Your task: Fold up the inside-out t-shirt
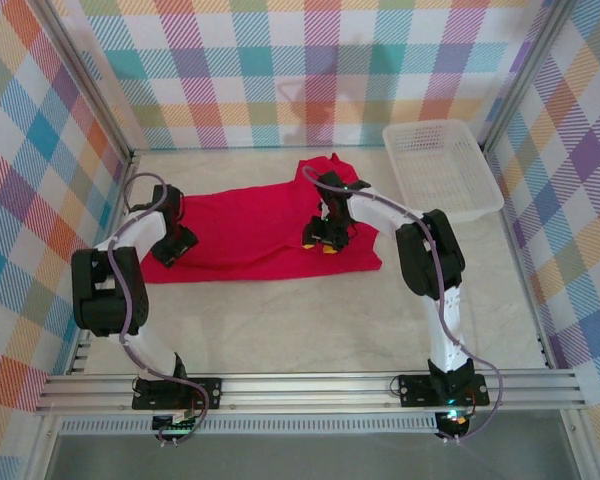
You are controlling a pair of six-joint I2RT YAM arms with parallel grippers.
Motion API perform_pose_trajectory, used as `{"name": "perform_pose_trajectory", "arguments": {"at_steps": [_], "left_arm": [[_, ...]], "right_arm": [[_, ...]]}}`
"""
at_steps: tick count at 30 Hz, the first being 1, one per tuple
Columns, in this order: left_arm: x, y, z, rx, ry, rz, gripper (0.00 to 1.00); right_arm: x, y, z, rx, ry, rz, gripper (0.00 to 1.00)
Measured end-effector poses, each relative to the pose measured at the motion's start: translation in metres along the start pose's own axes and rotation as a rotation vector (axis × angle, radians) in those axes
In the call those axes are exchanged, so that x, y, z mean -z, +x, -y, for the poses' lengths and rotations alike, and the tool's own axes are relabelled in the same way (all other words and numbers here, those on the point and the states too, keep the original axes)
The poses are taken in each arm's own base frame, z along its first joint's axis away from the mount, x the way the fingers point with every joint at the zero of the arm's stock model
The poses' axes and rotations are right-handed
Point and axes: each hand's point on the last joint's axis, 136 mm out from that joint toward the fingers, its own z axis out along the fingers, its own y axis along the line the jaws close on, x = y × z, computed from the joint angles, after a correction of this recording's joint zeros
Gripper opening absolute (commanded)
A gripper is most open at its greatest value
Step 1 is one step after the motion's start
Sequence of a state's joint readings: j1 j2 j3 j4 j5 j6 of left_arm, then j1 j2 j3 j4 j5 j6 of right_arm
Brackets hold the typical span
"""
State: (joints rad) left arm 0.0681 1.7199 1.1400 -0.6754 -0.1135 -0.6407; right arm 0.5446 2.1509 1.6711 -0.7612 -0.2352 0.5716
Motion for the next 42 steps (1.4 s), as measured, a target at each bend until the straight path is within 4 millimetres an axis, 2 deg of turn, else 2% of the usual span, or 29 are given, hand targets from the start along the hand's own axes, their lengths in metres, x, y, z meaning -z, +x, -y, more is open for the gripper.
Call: {"name": "perform_pose_trajectory", "arguments": {"at_steps": [4,9,11,13,19,20,26,30,34,37,38,39,40,41,42], "left_arm": [[-0.007,0.002,-0.002,-0.010,-0.022,-0.017,0.58],[-0.004,-0.004,0.000,-0.007,-0.017,-0.003,0.58],[-0.004,-0.004,-0.001,-0.004,-0.017,-0.002,0.58],[-0.003,-0.005,-0.002,-0.001,-0.018,0.000,0.58],[0.004,-0.006,-0.005,0.000,-0.014,0.005,0.58],[0.005,-0.006,-0.005,-0.003,-0.015,0.005,0.58],[0.005,-0.006,-0.005,-0.013,-0.015,0.004,0.58],[0.005,-0.006,-0.005,-0.014,-0.015,0.004,0.58],[0.005,-0.006,-0.006,-0.017,-0.016,0.004,0.58],[0.004,-0.008,-0.009,-0.006,-0.019,0.003,0.59],[0.004,-0.009,-0.011,0.000,-0.021,0.001,0.59],[0.004,-0.011,-0.013,0.009,-0.022,-0.001,0.59],[0.004,-0.012,-0.016,0.018,-0.024,-0.003,0.59],[0.003,-0.014,-0.018,0.027,-0.025,-0.006,0.59],[0.003,-0.015,-0.021,0.035,-0.028,-0.008,0.59]], "right_arm": [[-0.002,-0.008,-0.005,-0.010,-0.020,0.023,0.52],[-0.014,-0.008,0.000,-0.033,-0.010,0.010,0.51],[-0.016,-0.008,0.000,-0.039,-0.007,0.006,0.47],[-0.016,-0.009,0.000,-0.046,-0.009,0.008,0.38],[-0.014,-0.011,-0.003,-0.058,-0.013,0.016,0.00],[-0.013,-0.012,-0.005,-0.056,-0.013,0.019,0.00],[0.004,-0.024,-0.024,-0.018,-0.019,0.070,0.00],[0.024,-0.038,-0.041,0.017,-0.026,0.130,0.00],[0.048,-0.068,-0.066,0.054,-0.052,0.214,0.00],[0.053,-0.097,-0.085,0.088,-0.069,0.276,0.00],[0.052,-0.108,-0.091,0.099,-0.074,0.294,0.15],[0.048,-0.117,-0.095,0.107,-0.081,0.308,0.36],[0.042,-0.128,-0.099,0.115,-0.092,0.325,0.48],[0.035,-0.137,-0.101,0.122,-0.098,0.336,0.53],[0.029,-0.142,-0.100,0.121,-0.103,0.339,0.53]]}}
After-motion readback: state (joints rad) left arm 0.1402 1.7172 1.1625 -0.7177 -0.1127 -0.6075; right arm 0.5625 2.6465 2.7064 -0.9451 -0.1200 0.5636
